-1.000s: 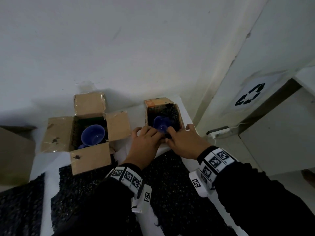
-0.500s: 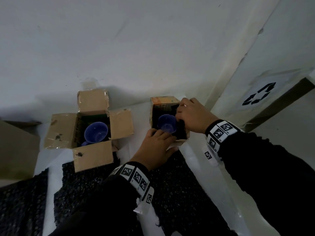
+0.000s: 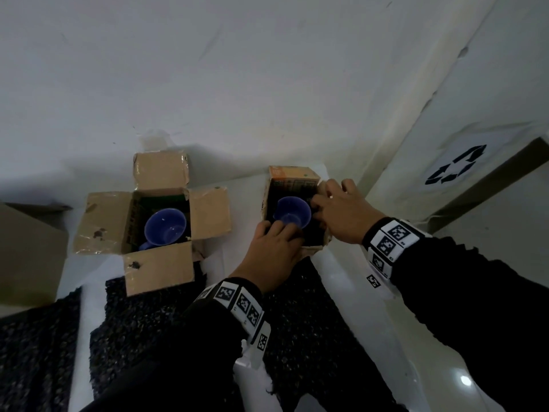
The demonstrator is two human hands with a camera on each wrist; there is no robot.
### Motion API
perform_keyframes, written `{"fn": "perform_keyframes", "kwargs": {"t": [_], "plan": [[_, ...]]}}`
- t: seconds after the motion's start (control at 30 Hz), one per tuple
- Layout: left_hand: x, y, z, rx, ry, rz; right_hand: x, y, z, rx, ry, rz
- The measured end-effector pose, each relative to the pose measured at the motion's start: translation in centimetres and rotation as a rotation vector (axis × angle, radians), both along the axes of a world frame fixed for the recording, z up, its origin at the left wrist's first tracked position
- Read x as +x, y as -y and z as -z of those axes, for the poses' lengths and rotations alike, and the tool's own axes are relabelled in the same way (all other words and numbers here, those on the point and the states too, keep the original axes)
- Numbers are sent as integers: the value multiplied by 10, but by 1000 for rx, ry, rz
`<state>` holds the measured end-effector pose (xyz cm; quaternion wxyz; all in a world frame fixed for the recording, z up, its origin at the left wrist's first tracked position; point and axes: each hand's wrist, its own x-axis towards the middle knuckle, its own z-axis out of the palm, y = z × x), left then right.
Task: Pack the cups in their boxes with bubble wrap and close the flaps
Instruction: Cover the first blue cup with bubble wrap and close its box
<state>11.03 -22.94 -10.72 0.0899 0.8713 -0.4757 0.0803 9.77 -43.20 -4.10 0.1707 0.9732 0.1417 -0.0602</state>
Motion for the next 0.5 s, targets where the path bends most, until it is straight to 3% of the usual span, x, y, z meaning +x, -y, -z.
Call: {"fn": "perform_keyframes", "kwargs": {"t": [0.27, 0.5], "plan": [[-3, -4, -8, 56, -39, 5, 2, -1, 5, 235, 126, 137], [-3, 4, -9, 117, -70, -29, 28, -3, -4, 219, -98, 175]]}}
